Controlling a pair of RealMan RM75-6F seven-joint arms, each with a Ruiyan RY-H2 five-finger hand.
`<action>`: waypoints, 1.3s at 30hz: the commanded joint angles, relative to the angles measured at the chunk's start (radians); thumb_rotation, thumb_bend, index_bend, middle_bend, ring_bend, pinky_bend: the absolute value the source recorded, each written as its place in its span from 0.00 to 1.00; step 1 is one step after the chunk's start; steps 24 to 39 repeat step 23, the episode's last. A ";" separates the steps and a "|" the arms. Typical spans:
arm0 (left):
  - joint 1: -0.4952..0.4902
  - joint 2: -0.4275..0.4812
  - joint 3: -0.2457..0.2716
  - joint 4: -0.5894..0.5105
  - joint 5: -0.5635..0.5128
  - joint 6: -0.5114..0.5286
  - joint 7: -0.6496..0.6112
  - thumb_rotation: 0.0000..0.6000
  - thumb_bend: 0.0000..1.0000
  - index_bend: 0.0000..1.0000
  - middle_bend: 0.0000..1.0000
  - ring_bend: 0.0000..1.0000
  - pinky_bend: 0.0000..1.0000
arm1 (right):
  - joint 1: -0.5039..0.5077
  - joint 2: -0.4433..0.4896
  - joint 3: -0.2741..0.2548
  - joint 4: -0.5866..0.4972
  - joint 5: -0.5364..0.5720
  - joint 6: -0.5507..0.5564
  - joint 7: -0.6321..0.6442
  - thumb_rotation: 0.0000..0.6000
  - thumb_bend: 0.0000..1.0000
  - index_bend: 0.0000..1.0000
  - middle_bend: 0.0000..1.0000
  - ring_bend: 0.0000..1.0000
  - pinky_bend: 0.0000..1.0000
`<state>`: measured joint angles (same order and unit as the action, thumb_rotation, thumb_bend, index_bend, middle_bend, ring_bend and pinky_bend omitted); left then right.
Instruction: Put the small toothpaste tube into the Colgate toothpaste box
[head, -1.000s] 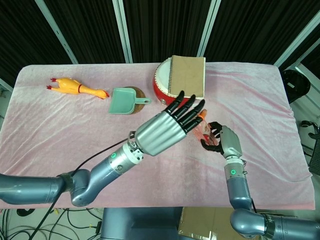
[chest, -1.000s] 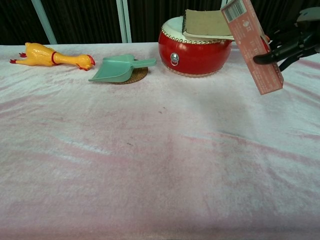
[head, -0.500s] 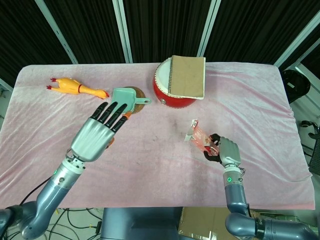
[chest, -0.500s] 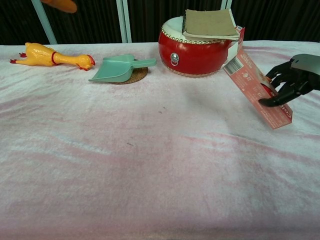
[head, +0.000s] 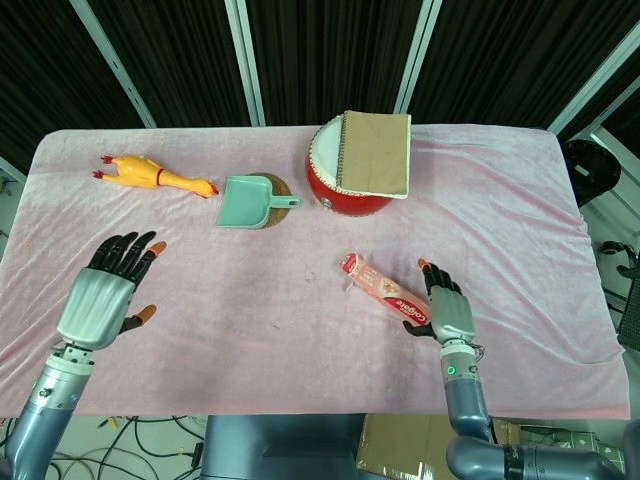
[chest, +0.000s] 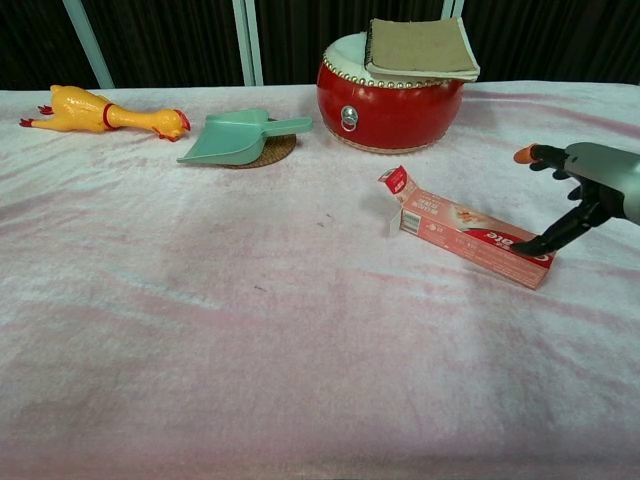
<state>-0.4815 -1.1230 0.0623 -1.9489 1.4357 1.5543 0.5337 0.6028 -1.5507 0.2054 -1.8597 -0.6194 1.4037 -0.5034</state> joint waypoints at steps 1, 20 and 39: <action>0.059 0.001 0.029 0.036 0.014 0.031 -0.038 1.00 0.01 0.13 0.06 0.07 0.13 | -0.037 0.062 -0.058 -0.019 -0.088 0.040 -0.023 1.00 0.15 0.01 0.00 0.00 0.10; 0.287 -0.035 0.055 0.278 0.027 0.134 -0.183 1.00 0.01 0.00 0.00 0.00 0.00 | -0.388 0.485 -0.325 0.145 -0.617 0.309 0.251 1.00 0.12 0.00 0.00 0.00 0.07; 0.301 -0.043 0.046 0.320 0.031 0.136 -0.194 1.00 0.01 0.00 0.00 0.00 0.00 | -0.421 0.494 -0.327 0.173 -0.653 0.336 0.270 1.00 0.12 0.00 0.00 0.00 0.07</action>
